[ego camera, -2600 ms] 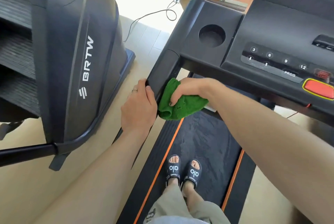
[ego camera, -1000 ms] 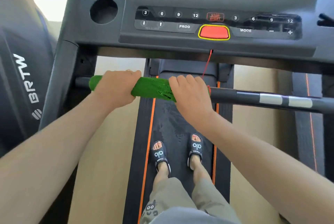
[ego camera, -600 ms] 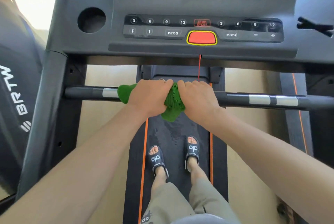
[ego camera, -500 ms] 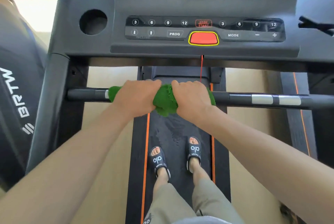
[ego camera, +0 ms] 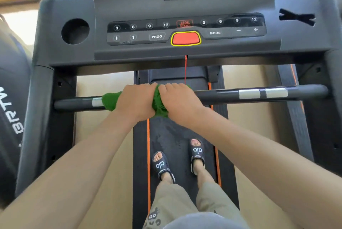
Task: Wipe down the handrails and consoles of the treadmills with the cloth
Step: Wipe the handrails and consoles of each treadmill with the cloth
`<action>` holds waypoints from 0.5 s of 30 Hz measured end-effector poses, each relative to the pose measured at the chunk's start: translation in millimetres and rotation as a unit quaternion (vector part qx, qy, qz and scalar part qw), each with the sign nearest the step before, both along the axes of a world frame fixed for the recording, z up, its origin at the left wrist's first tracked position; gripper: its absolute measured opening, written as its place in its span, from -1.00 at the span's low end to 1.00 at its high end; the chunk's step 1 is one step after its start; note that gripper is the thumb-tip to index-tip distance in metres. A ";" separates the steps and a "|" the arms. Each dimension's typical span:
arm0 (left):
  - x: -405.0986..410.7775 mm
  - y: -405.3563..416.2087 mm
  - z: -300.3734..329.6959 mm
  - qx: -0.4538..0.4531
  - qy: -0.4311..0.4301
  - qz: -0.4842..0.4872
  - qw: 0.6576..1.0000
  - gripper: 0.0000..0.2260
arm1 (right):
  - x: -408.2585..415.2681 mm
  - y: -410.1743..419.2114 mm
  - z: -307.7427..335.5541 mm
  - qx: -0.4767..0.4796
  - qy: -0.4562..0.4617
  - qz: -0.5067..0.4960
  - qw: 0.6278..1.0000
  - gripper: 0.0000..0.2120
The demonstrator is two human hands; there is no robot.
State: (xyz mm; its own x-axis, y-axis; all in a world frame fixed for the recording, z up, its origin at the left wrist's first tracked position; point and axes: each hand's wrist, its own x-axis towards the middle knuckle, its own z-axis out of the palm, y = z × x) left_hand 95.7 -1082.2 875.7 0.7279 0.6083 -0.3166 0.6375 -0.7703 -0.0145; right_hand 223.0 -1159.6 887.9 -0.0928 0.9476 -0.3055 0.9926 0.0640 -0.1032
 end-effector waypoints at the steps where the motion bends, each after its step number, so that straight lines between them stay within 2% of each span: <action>1: 5.1 -2.1 3.2 -0.016 -0.006 0.003 1.000 -0.74 | 9.4 -2.3 5.1 -0.015 0.020 0.013 1.000 -0.62; 5: -5.0 3.3 24.7 -0.118 -0.041 0.045 0.991 -0.62 | 31.8 3.4 36.0 -0.089 0.153 -0.012 0.984 -0.84; 8: 10.4 -4.5 45.2 -0.105 -0.120 0.038 0.987 -0.75 | 68.3 -19.5 53.7 -0.035 0.333 -0.114 0.936 -0.88; 10: 33.7 -14.5 57.3 -0.077 -0.174 0.020 0.981 -0.80 | 96.8 -42.6 58.6 0.031 0.405 -0.195 0.893 -0.83; 13: 80.1 -39.4 67.7 -0.089 -0.240 -0.002 0.967 -0.81 | 131.5 -73.7 64.2 0.149 0.432 -0.294 0.840 -0.63; 15: 112.8 -58.4 65.3 -0.112 -0.235 -0.005 0.966 -0.73 | 147.4 -93.0 64.8 0.187 0.391 -0.327 0.840 -0.53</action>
State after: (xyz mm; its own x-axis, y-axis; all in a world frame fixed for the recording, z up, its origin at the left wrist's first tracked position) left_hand 208.5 -1140.6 941.0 0.8290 0.5545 -0.0730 0.5254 -0.7274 0.4415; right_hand 370.4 -1252.5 952.7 0.4513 0.8902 -0.0628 0.4657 -0.2949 -0.8344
